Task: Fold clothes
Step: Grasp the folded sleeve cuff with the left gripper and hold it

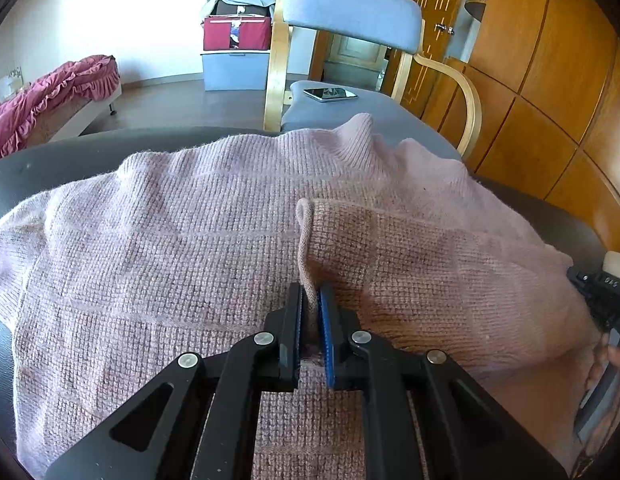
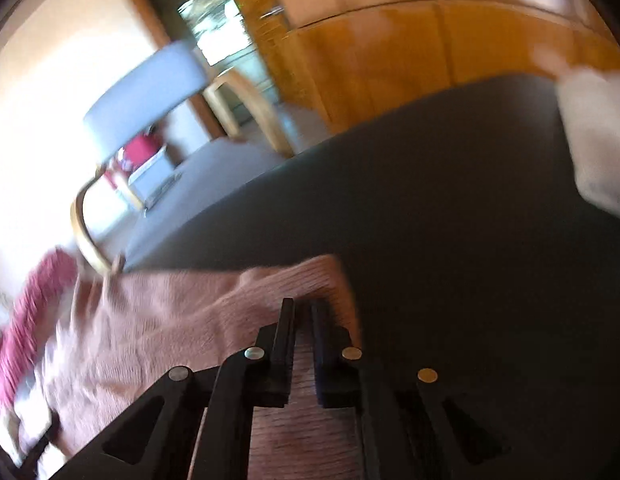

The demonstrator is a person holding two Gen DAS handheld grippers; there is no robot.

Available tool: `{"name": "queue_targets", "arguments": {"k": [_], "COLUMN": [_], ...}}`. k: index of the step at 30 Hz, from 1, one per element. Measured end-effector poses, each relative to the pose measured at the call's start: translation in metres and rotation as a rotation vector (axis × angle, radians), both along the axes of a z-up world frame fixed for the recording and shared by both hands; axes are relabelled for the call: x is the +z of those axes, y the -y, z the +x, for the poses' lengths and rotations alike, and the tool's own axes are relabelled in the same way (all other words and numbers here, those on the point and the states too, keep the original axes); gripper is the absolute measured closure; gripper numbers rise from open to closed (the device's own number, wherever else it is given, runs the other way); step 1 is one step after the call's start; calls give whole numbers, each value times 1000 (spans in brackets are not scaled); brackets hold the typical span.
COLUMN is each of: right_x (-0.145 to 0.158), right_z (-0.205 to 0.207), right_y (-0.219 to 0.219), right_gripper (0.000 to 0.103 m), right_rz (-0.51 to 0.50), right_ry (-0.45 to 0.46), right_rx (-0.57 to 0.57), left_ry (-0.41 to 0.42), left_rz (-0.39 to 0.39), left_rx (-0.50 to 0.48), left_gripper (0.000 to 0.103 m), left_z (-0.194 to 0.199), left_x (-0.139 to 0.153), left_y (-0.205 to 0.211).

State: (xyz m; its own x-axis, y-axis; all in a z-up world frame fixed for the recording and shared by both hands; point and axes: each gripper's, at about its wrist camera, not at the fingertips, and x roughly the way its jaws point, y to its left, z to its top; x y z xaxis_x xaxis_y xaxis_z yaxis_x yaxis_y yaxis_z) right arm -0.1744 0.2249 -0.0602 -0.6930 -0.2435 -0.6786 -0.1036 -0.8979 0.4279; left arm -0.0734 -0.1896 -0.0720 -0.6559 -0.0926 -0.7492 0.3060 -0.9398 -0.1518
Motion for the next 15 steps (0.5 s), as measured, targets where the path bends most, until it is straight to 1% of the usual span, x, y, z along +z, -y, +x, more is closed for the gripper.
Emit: {"name": "queue_targets", "arguments": {"k": [3, 5, 8, 10, 12, 15], "right_x": [1, 12, 30, 35, 33, 19], "right_z": [6, 17, 43, 57, 72, 85], "right_y": [-11, -13, -2, 5, 11, 9], "right_gripper": [96, 92, 91, 91, 91, 91], "right_rz": [-82, -78, -24, 25, 70, 166], "right_ry": [-6, -15, -44, -46, -8, 43], "right_rx": [4, 25, 103, 161, 219, 224], "left_ry": [-1, 0, 1, 0, -1, -1], "left_rz": [5, 5, 0, 4, 10, 14], "left_rx": [0, -1, -2, -3, -2, -1], "left_gripper": [92, 92, 92, 92, 92, 91], "left_z": [0, 0, 0, 1, 1, 3], "left_x": [0, 0, 0, 0, 0, 0], "left_y": [2, 2, 2, 3, 3, 4]}}
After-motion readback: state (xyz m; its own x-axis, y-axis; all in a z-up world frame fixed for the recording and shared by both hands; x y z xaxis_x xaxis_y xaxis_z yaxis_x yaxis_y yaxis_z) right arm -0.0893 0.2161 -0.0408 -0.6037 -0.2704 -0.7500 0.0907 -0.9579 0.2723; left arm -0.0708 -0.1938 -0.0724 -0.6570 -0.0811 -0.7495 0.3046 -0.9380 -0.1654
